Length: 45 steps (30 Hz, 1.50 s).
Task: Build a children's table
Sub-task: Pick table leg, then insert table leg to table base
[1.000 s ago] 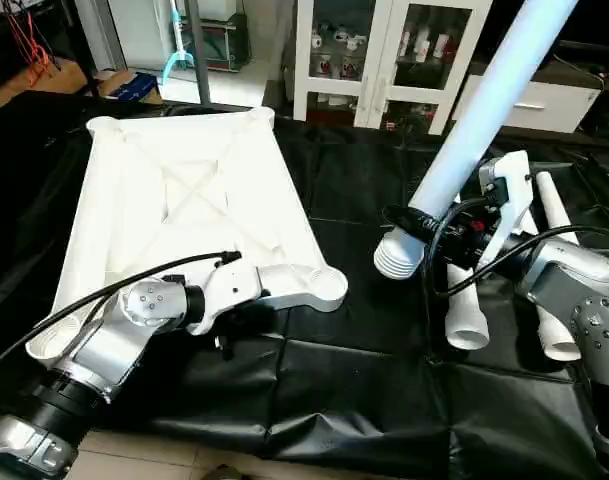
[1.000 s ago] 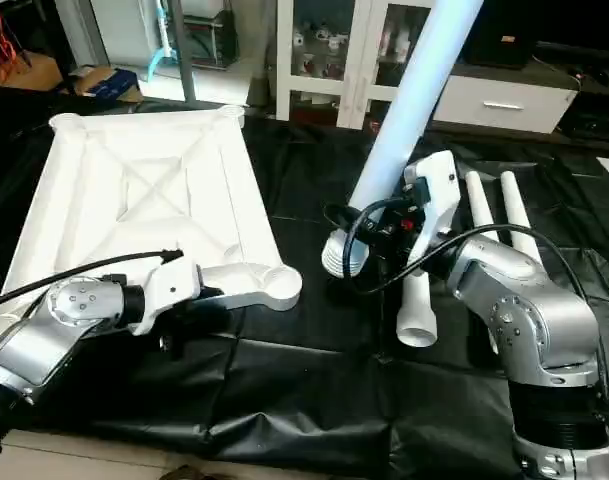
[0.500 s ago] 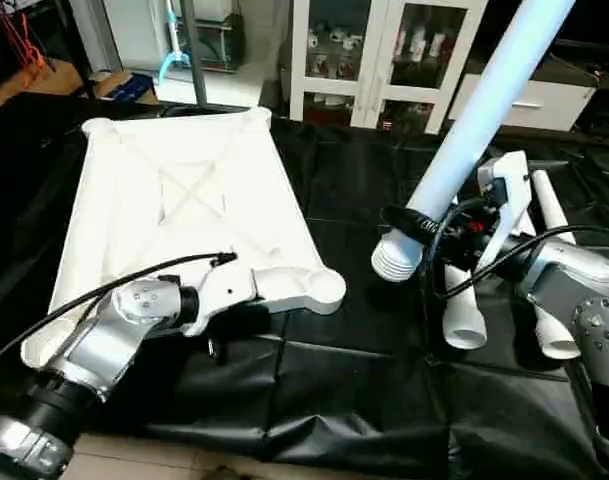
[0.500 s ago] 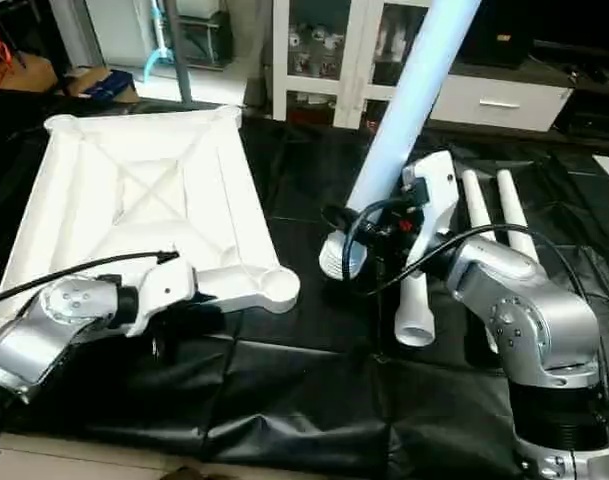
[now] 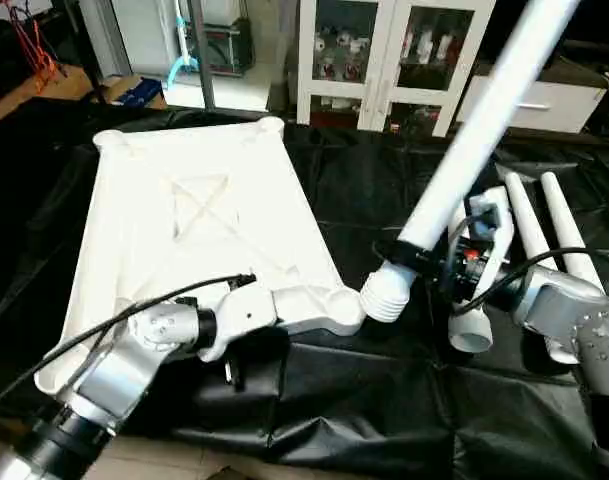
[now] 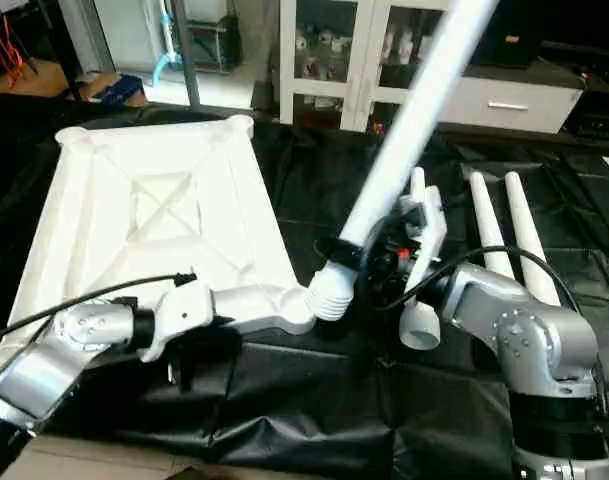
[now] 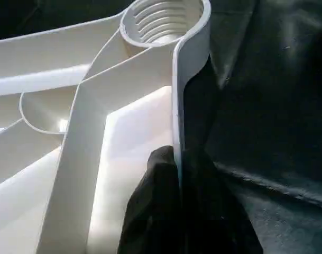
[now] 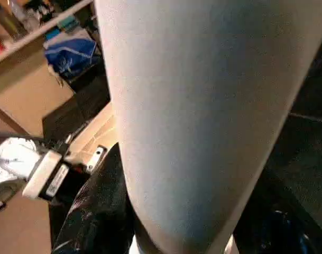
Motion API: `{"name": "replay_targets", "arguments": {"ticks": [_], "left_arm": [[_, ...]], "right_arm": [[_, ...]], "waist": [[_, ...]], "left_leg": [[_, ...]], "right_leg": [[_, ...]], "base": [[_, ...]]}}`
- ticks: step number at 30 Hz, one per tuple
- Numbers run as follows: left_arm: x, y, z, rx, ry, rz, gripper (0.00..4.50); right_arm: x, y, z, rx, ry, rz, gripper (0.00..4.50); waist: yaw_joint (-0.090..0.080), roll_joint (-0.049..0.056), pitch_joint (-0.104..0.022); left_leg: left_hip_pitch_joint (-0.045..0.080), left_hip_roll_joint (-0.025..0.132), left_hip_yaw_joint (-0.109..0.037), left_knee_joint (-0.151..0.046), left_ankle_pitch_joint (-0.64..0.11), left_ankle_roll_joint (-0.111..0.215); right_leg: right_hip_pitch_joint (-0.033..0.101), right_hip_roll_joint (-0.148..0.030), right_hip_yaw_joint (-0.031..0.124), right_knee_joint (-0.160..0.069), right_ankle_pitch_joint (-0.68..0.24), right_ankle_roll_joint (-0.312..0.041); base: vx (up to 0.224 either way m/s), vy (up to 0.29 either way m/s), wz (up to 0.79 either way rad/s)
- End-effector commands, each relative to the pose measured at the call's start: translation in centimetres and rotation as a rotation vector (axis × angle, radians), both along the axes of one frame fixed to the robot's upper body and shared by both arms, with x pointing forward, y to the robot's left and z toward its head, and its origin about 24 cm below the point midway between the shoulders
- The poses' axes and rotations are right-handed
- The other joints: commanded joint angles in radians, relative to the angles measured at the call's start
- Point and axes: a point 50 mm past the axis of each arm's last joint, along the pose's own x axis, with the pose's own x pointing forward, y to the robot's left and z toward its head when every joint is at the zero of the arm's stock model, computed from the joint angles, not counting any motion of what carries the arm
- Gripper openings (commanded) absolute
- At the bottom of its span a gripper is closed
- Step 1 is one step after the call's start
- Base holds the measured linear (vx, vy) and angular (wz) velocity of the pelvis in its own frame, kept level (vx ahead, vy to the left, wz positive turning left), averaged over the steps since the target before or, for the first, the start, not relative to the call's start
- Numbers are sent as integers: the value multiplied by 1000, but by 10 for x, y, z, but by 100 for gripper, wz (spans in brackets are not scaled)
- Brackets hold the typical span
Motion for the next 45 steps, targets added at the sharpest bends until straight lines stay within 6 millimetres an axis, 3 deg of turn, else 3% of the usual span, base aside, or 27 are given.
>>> {"name": "replay_targets", "arguments": {"ticks": [1, 10, 15, 24, 26, 34, 45], "left_arm": [[-7, -9, -5, -6, 19, -31, 0], [-9, -12, -2, 1, 24, -26, 0], [-11, -17, -1, -7, 25, -23, 0], [-11, -17, -1, -2, 23, -19, 0], [-12, -17, -2, 3, 22, -19, 0], [-12, -16, -2, 6, 24, -17, 0], [-13, -16, -4, 0, 36, -15, 0]], "right_arm": [[3, -3, 7, 11, -17, -1, 186], [9, 8, 7, -33, -37, 25, 186], [15, 28, 9, -119, -144, 73, 186], [15, 33, -1, -247, -217, 109, 186], [14, 31, -5, -281, -239, 112, 186], [8, 29, -18, -310, -246, 132, 186], [8, 45, -29, -312, -288, 169, 186]], "waist": [[-8, -2, -51], [-11, -2, -48], [-13, -3, -48], [-12, -6, -49], [-13, -10, -47], [-14, -10, -45], [-18, -12, -39]], "left_leg": [[13, 57, -23, -82, -167, -5], [12, 57, -21, -84, -153, 4], [13, 59, -22, -87, -159, -3], [12, 60, -21, -87, -135, 9], [11, 59, -20, -88, -143, 12], [11, 61, -21, -89, -157, 21], [11, 61, -22, -93, -179, 24]], "right_leg": [[40, -87, 60, -97, -271, -145], [38, -86, 60, -98, -255, -148], [37, -87, 60, -97, -240, -151], [41, -88, 62, -92, -189, -160], [41, -89, 63, -95, -210, -156], [38, -90, 63, -99, -239, -149], [34, -90, 64, -105, -279, -140]], "base": [[0, 0, 0], [0, 0, 0], [0, 0, 0], [0, 0, 0], [0, 0, 0], [0, 0, 0], [0, 0, 0]]}}
